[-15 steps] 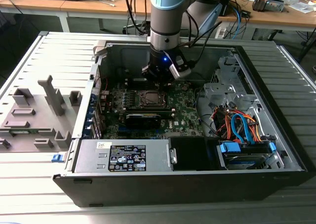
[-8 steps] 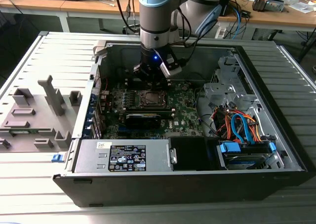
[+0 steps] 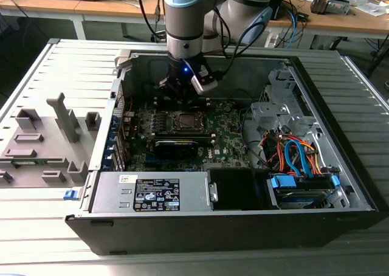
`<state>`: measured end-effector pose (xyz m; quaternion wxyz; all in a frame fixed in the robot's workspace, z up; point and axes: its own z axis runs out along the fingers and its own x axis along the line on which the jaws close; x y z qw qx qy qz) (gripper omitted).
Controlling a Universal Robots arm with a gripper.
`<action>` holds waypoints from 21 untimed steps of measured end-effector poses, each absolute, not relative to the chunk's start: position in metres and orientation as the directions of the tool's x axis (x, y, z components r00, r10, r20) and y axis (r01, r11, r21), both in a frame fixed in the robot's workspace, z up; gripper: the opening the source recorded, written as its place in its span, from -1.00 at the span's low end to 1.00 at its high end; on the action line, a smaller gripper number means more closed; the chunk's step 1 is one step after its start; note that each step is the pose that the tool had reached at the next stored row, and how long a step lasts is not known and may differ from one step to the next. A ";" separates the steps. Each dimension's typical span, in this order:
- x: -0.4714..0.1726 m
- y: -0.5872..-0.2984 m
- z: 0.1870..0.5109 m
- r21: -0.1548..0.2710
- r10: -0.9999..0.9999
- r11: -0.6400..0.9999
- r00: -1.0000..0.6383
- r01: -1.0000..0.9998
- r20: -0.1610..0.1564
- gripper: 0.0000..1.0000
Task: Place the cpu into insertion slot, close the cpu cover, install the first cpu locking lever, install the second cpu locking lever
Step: 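Install the first cpu locking lever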
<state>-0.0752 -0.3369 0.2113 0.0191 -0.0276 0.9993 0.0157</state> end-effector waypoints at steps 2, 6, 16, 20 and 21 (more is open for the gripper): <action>-0.075 -0.336 0.211 0.030 -0.055 0.998 -0.998 -0.056 -0.039 -0.79; -0.093 -0.336 0.225 0.030 -0.055 0.998 -0.997 -0.056 -0.047 -0.79; -0.094 -0.342 0.222 0.030 -0.055 0.998 -0.997 -0.056 -0.047 -0.79; -0.092 -0.344 0.220 0.030 -0.055 0.998 -0.997 -0.056 -0.046 -0.79; -0.091 -0.344 0.220 0.030 -0.055 0.998 -0.998 -0.056 -0.045 -0.79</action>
